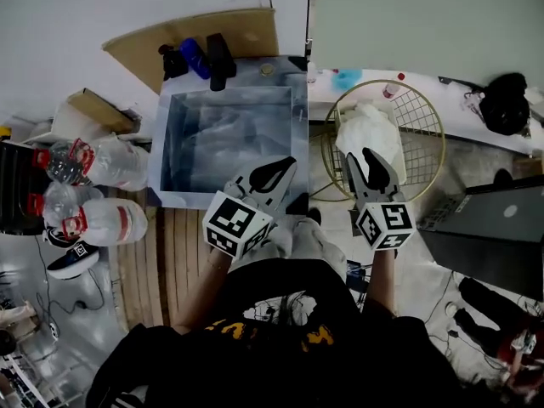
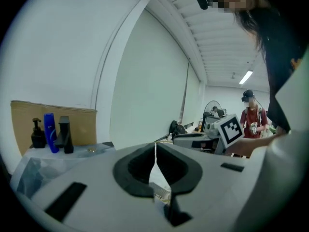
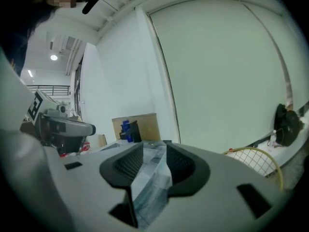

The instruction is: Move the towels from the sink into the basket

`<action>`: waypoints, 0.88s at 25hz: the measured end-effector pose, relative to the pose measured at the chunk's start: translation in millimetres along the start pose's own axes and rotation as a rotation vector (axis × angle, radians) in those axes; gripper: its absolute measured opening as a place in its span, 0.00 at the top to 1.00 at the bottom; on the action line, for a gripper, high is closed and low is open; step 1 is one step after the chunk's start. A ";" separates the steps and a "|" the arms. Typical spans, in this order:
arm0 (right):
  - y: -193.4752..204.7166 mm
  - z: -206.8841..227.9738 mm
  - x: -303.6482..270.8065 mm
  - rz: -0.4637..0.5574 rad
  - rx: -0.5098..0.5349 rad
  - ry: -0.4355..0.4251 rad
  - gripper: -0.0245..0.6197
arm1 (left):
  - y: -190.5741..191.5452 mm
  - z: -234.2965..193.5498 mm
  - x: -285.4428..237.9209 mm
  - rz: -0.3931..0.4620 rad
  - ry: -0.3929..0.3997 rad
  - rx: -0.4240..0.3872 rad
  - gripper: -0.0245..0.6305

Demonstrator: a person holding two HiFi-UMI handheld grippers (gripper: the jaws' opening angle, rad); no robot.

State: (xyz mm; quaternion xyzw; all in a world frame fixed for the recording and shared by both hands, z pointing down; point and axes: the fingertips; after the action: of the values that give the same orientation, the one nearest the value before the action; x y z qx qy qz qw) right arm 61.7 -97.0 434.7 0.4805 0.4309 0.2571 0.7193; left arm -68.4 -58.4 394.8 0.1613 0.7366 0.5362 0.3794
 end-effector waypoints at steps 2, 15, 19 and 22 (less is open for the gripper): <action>-1.2 -29.4 8.6 0.012 0.008 -0.006 0.73 | 8.6 -1.8 23.5 0.005 -0.004 -0.001 0.95; 24.5 -185.4 49.4 0.053 0.009 -0.077 0.86 | 78.7 -19.5 144.6 0.036 -0.079 0.061 0.95; 33.8 -205.4 62.8 0.039 0.031 -0.068 0.89 | 86.3 -16.4 161.9 0.061 -0.079 0.063 0.95; 38.2 -214.5 73.1 0.032 0.055 -0.052 0.92 | 92.4 -9.2 171.0 0.067 -0.068 0.064 0.95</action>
State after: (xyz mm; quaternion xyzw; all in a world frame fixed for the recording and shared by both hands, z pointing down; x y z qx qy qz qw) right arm -86.3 76.6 406.5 0.5136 0.4112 0.2441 0.7124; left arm -203.7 80.1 414.4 0.2161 0.7343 0.5188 0.3807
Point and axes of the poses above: the fingertips, and each gripper's own axes: x backward along the fingers, z to its right, y out of its underside, and after that the axes turned 7 degrees about -z, right-handed
